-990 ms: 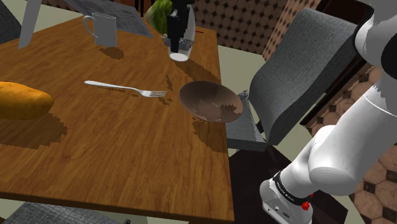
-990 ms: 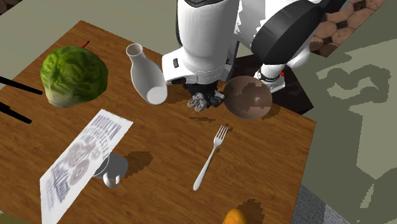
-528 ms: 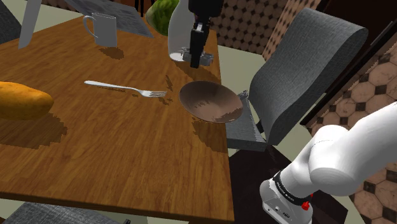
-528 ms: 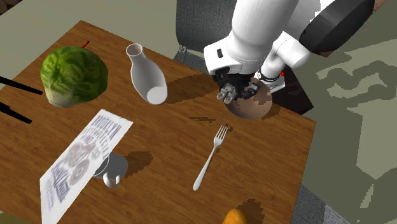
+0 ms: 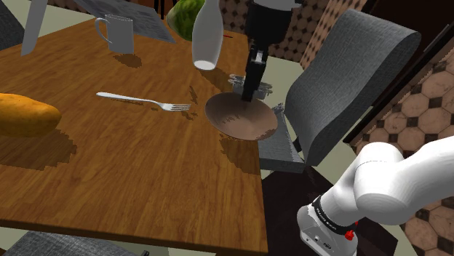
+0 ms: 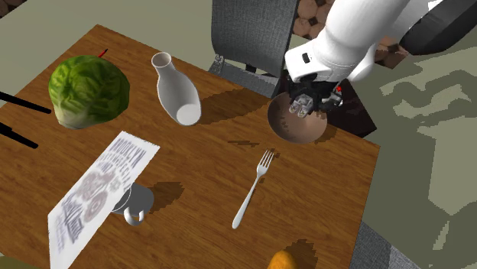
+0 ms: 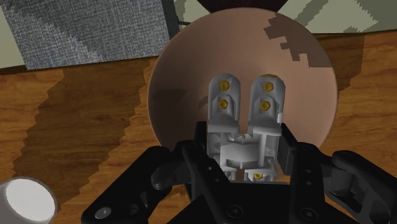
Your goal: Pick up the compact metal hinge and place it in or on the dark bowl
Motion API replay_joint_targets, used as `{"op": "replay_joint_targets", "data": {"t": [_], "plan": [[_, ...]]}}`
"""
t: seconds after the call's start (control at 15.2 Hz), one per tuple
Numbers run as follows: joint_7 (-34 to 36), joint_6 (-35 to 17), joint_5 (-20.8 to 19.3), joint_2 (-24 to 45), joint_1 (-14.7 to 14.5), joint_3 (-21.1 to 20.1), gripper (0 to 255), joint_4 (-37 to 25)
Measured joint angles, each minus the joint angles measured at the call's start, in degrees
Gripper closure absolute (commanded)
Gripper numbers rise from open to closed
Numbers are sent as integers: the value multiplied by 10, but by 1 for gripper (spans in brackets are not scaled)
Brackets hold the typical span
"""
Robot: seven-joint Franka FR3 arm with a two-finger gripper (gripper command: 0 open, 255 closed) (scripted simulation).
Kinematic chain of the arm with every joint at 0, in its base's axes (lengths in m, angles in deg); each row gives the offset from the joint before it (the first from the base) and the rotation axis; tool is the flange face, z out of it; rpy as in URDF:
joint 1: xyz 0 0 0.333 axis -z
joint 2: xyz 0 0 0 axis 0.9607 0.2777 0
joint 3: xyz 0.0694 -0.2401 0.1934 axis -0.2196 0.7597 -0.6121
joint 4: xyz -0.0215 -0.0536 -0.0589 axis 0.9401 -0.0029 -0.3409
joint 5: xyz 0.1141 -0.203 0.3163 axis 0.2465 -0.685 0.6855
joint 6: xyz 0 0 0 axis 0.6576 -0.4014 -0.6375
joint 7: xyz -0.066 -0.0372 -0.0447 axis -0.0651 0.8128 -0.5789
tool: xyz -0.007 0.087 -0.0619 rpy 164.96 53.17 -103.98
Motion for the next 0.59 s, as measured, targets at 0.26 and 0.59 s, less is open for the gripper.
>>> {"op": "replay_joint_targets", "data": {"t": [0.26,0.59], "plan": [[0,-27,4,-10,-2,-2,255,37],[0,-66,6,-15,-4,-5,255,81]]}}
